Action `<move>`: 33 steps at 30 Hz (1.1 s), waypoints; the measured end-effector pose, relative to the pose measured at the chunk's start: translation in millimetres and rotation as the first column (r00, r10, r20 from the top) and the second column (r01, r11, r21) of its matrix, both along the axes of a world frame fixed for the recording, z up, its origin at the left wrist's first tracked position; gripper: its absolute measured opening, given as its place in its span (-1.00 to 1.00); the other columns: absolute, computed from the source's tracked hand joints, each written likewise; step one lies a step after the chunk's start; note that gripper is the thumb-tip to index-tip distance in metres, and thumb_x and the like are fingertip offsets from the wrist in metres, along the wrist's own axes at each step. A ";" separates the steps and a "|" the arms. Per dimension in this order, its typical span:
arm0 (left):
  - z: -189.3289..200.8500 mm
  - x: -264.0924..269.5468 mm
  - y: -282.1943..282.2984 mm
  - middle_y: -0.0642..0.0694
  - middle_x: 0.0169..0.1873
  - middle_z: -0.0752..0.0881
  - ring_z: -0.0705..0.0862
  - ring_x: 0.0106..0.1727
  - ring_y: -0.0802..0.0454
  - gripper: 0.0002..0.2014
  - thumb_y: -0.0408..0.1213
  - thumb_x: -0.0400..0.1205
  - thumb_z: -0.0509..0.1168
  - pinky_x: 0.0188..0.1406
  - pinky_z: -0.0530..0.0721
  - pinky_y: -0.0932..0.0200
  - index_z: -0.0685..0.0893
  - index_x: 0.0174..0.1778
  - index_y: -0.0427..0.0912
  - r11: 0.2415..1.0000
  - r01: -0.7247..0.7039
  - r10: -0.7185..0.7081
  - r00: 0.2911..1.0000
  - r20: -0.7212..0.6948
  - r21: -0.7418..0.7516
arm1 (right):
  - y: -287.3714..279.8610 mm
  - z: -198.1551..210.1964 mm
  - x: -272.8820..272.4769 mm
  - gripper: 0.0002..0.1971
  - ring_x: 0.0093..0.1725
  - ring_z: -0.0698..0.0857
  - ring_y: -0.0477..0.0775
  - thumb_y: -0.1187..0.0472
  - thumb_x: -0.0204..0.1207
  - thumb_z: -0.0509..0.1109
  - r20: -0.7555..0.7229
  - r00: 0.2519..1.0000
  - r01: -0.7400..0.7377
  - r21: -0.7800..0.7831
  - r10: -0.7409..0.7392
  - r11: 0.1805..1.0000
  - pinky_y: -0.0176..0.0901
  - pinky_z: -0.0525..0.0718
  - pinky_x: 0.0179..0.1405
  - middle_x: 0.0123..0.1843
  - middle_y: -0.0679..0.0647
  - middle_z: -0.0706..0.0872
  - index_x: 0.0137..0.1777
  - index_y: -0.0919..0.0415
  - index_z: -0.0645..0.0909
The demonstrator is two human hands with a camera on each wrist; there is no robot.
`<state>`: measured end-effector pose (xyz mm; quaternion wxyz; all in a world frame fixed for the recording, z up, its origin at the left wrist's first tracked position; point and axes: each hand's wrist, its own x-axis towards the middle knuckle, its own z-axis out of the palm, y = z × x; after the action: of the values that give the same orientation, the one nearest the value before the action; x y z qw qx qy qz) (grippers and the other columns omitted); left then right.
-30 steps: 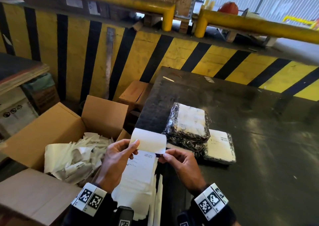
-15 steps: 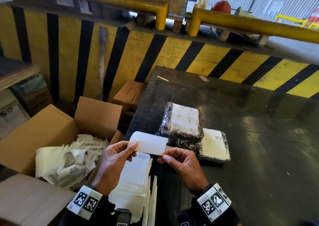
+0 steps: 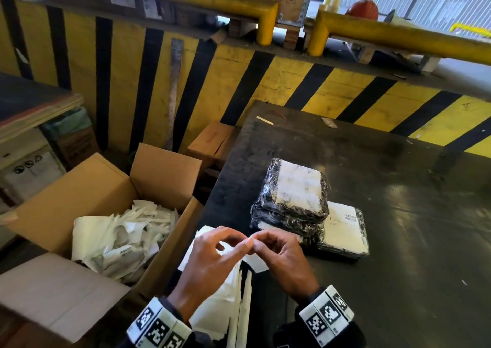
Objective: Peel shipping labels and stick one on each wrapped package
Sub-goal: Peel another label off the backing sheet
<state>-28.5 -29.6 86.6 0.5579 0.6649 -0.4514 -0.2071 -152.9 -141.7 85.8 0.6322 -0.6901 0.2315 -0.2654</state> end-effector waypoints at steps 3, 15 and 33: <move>-3.7 -2.3 -1.2 0.10 -0.25 0.80 0.76 -0.16 0.12 -0.85 -0.10 0.56 0.37 -0.23 0.69 0.31 0.77 -0.10 -0.06 0.999 -0.029 0.029 1.000 0.012 -0.029 | 1.5 -0.1 2.1 -0.90 -0.20 0.75 0.01 0.33 0.48 0.42 -0.005 1.000 -0.027 0.005 0.027 1.000 -0.24 0.67 -0.10 -0.24 0.17 0.79 -0.17 0.37 0.73; -44.6 56.0 -3.6 -0.27 -0.24 0.75 0.69 -0.25 0.00 -0.84 -0.33 0.68 0.26 -0.29 0.67 0.15 0.69 -0.07 -0.34 0.947 -0.284 0.320 0.868 -0.380 0.149 | -33.1 -8.0 -68.4 -0.72 -0.35 0.54 0.00 0.08 0.11 0.33 -0.081 0.985 0.151 0.006 -0.150 0.989 -0.26 0.50 -0.29 -0.44 0.13 0.58 -0.42 0.35 0.56; -36.2 42.4 10.0 -0.06 -0.27 0.78 0.78 -0.23 0.10 -0.92 -0.34 0.67 0.24 -0.29 0.78 0.25 0.64 -0.07 -0.21 0.960 -0.281 0.253 0.892 -0.375 -0.021 | -34.3 -48.5 -62.9 -0.84 -0.39 0.52 -0.04 0.24 0.30 0.23 -0.467 0.884 -0.040 -0.114 -0.018 0.993 -0.07 0.49 -0.27 -0.48 -0.03 0.58 -0.46 0.12 0.54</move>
<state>13.9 -19.6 50.5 0.6801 0.6484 -0.2505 -0.2328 -215.7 -176.0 37.4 0.5166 -0.7720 0.3564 -0.1013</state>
